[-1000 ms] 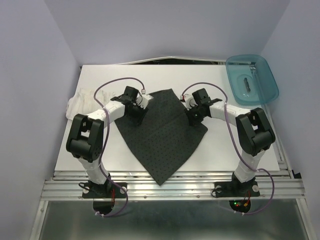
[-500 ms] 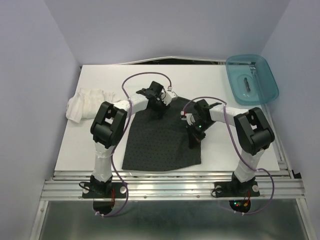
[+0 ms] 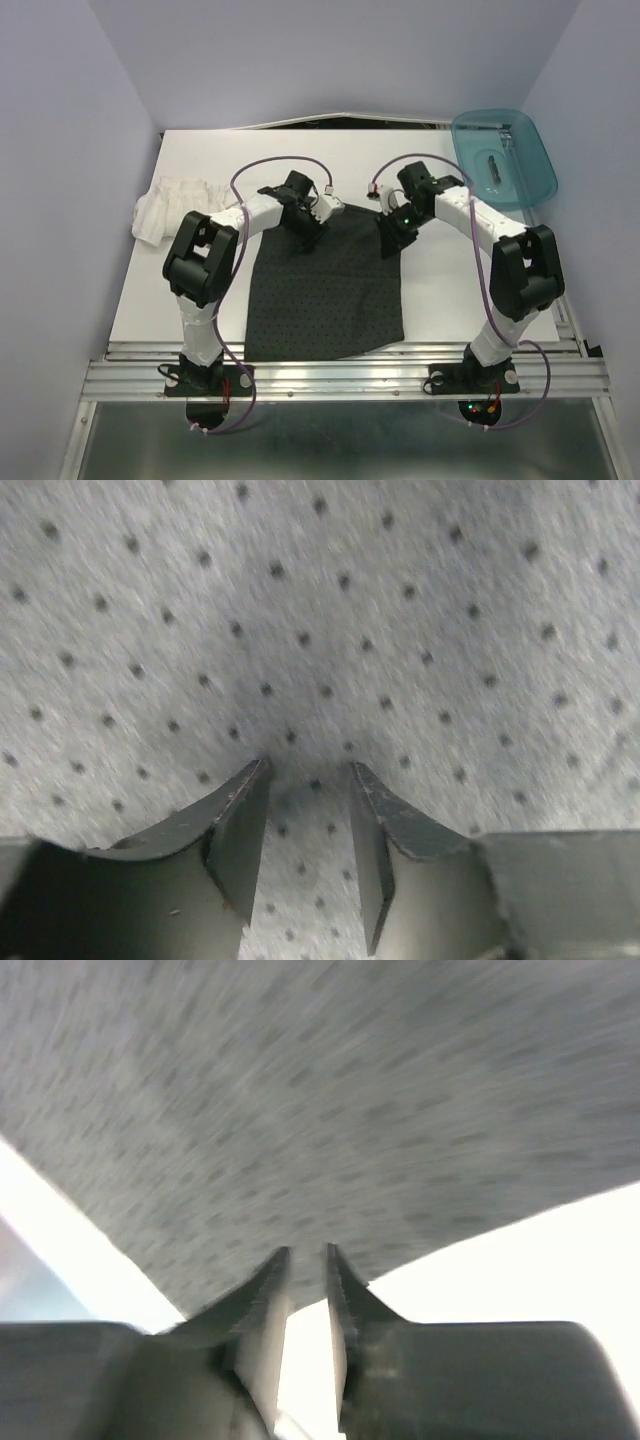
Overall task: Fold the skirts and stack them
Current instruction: Flatten the skirt out, then fold the skirt
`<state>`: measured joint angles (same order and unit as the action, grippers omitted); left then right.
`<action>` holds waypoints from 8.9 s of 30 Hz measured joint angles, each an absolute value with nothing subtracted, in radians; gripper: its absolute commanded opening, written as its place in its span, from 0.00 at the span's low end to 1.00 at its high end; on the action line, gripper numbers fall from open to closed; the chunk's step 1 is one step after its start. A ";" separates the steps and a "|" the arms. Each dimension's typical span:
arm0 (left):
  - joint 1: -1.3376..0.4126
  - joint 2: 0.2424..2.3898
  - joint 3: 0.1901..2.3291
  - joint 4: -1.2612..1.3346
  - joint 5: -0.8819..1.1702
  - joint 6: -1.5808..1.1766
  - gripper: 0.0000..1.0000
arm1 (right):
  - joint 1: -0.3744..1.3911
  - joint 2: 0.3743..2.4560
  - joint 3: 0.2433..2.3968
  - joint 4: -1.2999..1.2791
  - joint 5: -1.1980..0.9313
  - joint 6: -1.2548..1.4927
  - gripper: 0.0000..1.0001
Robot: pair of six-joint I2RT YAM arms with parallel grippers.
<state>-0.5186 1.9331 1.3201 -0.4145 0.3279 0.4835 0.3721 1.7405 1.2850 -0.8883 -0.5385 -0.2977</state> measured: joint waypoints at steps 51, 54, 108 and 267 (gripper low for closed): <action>-0.310 2.325 1.953 -0.617 0.314 1.006 0.00 | 0.245 2.204 1.855 -0.923 -0.203 -0.558 0.52; -0.308 2.317 1.948 -0.616 0.316 1.006 0.00 | 0.225 2.204 1.893 -0.943 -0.227 -0.559 0.52; -0.275 1.536 1.843 -0.161 0.261 0.588 0.00 | 0.189 1.647 2.106 -0.690 -0.224 -0.413 0.01; -0.413 1.985 1.585 -0.380 0.107 0.486 0.40 | 0.593 1.623 1.177 -0.842 -0.752 -0.257 0.72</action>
<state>-0.4129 1.9850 1.5848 -0.3801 0.1070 0.4858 0.5934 1.6234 1.1770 -0.8421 -0.7525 -0.2569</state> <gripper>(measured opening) 0.390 0.715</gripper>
